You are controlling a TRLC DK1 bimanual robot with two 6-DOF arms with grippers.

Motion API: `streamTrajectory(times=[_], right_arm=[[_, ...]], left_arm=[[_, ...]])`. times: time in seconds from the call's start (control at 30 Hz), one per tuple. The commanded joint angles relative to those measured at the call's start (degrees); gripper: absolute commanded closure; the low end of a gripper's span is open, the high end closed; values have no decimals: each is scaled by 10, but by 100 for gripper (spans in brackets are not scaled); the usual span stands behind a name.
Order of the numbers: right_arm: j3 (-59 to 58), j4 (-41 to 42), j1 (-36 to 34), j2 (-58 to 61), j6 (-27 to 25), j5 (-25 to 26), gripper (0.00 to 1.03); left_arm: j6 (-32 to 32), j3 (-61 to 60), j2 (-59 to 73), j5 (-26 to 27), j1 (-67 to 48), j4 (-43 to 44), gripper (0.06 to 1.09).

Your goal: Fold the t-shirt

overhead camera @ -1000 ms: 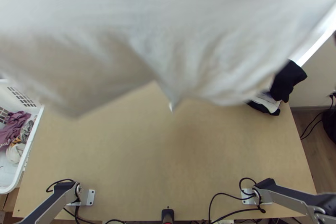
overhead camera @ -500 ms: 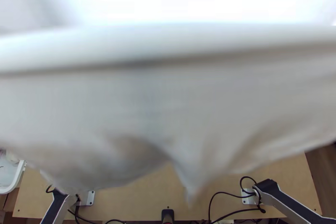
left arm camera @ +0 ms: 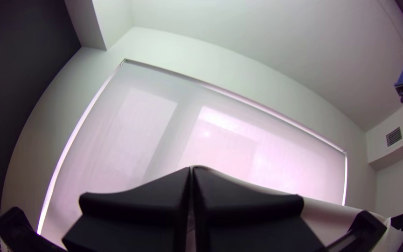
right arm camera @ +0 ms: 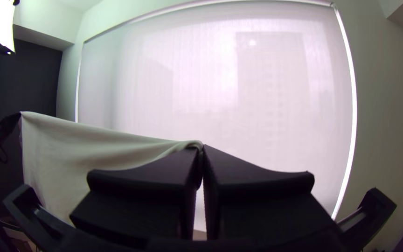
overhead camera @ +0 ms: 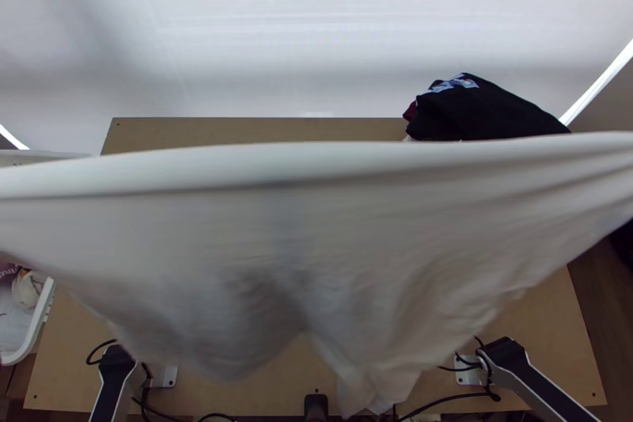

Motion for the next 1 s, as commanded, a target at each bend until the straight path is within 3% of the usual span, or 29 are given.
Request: streamTrajectory(times=[0.0, 0.23, 0.53, 0.77, 0.97], right_arm=[[-108, 37, 1, -59, 18, 53, 100], [-268, 112, 19, -94, 29, 53, 100], [-413, 256, 26, -60, 36, 41, 100], [-435, 309, 38, 45, 77, 14, 100], [-427, 345, 29, 149, 94, -15, 100]], left_arm=[[1, -92, -29, -55, 11, 7, 105], [11, -270, -74, -47, 11, 47, 105], [26, -438, -50, -40, 2, 179, 105], [25, -458, 97, -43, -25, 306, 105], [24, -402, 245, -42, -53, 351, 105]])
